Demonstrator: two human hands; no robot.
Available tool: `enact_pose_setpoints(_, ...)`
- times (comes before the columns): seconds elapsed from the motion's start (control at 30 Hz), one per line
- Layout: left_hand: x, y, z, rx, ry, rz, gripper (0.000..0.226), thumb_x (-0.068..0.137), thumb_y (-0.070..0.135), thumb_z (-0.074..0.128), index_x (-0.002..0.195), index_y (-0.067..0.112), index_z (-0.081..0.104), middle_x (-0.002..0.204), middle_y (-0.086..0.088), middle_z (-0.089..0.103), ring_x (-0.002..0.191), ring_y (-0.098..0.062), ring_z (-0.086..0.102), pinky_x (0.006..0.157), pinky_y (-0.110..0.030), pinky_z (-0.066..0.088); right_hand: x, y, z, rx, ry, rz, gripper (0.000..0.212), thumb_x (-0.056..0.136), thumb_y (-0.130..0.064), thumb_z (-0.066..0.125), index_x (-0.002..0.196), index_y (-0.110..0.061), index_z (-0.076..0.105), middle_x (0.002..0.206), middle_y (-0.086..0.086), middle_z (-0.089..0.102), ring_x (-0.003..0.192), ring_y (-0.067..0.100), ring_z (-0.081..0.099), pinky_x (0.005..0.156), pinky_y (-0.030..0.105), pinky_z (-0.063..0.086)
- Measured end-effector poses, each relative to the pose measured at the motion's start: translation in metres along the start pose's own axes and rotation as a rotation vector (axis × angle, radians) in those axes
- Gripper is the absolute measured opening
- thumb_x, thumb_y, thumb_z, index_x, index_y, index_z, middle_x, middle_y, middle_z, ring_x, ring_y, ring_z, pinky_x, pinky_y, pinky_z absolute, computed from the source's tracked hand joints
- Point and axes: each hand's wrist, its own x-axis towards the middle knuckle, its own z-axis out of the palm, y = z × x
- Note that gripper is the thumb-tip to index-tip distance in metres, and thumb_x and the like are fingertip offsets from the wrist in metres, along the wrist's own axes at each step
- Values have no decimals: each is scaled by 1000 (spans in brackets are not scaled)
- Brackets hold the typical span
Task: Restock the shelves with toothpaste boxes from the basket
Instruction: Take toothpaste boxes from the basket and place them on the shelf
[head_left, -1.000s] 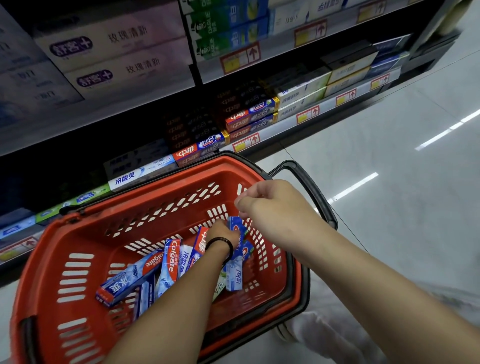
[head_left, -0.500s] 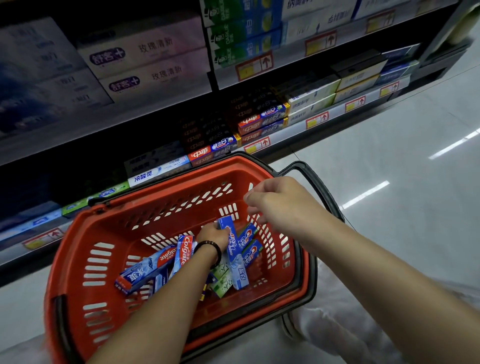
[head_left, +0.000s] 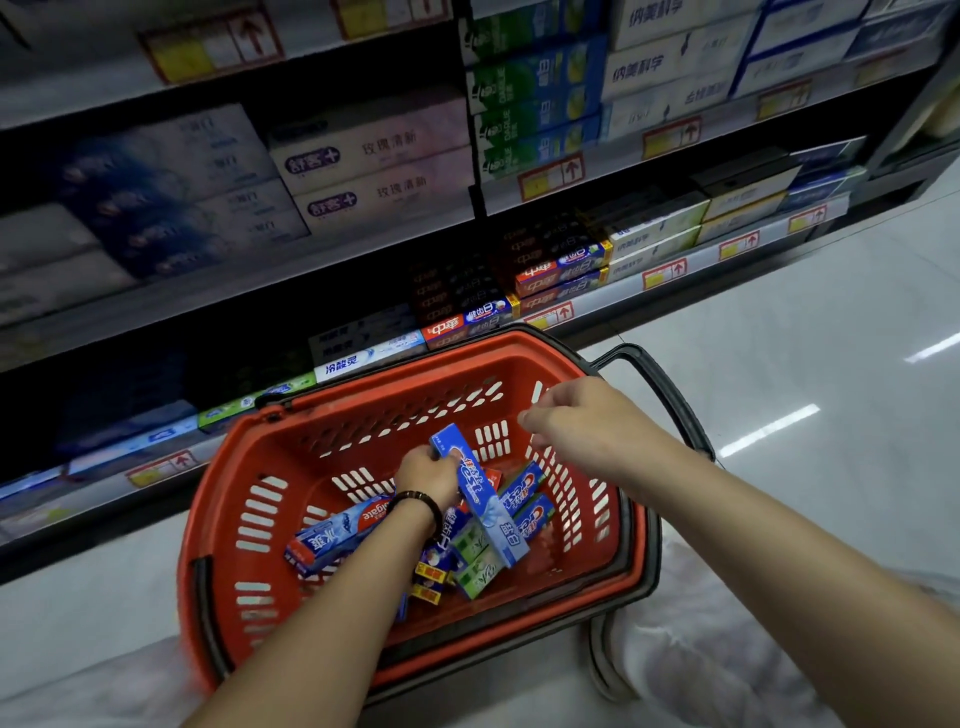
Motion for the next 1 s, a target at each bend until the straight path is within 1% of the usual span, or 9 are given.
enact_pose_setpoints(0.1,-10,6,-10,-69,3,-2,15,103,31,63,98,18,66,102,-11,76,85,-28,77,74,-48,66,-1,-5,1,-6,3,-11,27,98,-40,67,100,-13,72,98,8,79,69,16,61,70,37,52)
enact_pose_setpoints(0.17,-20,13,-18,-105,19,-2,20,104,29,62,114,12,61,110,-14,73,89,-30,76,71,-47,66,-3,-8,3,-23,4,-21,28,98,-40,66,102,-12,72,99,9,79,70,17,61,70,38,52)
enact_pose_setpoints(0.37,-58,42,-47,-298,83,75,47,106,17,57,147,19,34,126,-8,55,93,-29,72,64,-45,66,-12,-12,9,-136,-45,-24,28,98,-39,66,109,-14,73,109,1,74,97,17,68,99,43,56)
enact_pose_setpoints(0.43,-66,48,-59,-341,85,120,46,107,16,56,147,22,35,125,-7,55,87,-21,70,68,-46,66,-14,-14,10,-157,-54,-13,34,98,-40,66,111,-10,74,109,6,76,103,25,70,97,44,57)
enact_pose_setpoints(0.53,-76,55,-77,-434,87,140,33,107,15,54,136,28,44,120,-6,60,90,-21,71,76,-54,65,-16,-16,12,-184,-47,-8,41,97,-40,66,114,-3,72,102,16,77,86,30,70,79,42,57)
enact_pose_setpoints(0.63,-85,59,-94,-497,106,159,25,108,16,54,126,33,51,122,-8,65,100,-23,73,78,-52,65,-17,-17,15,-192,-54,11,39,97,-42,66,113,-6,69,93,11,74,75,23,64,70,42,54)
enact_pose_setpoints(0.73,-95,64,-108,-556,103,176,25,109,16,52,125,34,52,125,-12,66,107,-25,72,73,-44,65,-18,-21,19,-160,-106,32,42,100,-41,66,123,-6,63,117,19,69,97,30,72,77,38,59)
enact_pose_setpoints(0.83,-103,74,-125,-624,88,204,25,110,15,48,130,31,50,126,-14,67,107,-25,73,74,-43,64,-21,-28,24,-22,-154,58,37,102,-35,66,125,-7,57,129,26,64,97,28,69,93,57,61)
enact_pose_setpoints(1.0,-121,95,-151,-764,49,227,26,111,11,46,135,23,47,120,-12,63,95,-22,74,67,-42,64,-18,-33,34,269,-138,29,22,101,-29,69,114,-15,58,116,13,69,101,27,74,89,49,65)
